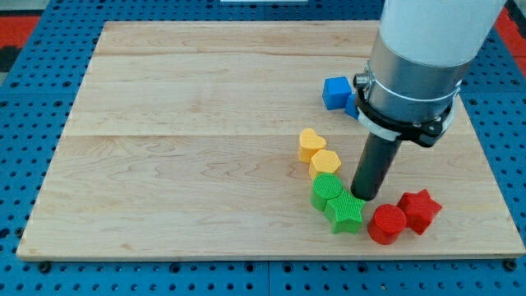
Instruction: Place the green blocks diagonal to the red blocks
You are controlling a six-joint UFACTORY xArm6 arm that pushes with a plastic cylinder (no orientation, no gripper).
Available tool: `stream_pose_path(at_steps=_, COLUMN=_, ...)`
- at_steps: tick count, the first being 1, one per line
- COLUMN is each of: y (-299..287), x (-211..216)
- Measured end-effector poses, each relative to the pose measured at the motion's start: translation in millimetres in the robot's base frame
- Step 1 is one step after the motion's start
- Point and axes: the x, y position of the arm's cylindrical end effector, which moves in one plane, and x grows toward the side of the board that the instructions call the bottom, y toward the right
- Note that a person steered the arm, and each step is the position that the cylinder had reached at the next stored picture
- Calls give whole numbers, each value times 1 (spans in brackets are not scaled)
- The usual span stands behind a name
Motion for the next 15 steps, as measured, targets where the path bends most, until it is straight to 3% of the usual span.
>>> stream_pose_path(at_steps=3, y=27, x=16)
stream_pose_path(at_steps=7, y=-42, x=15)
stream_pose_path(at_steps=11, y=7, x=-1)
stream_pose_path(at_steps=13, y=82, x=-40)
stream_pose_path(at_steps=14, y=181, x=-39)
stream_pose_path(at_steps=15, y=225, x=-30)
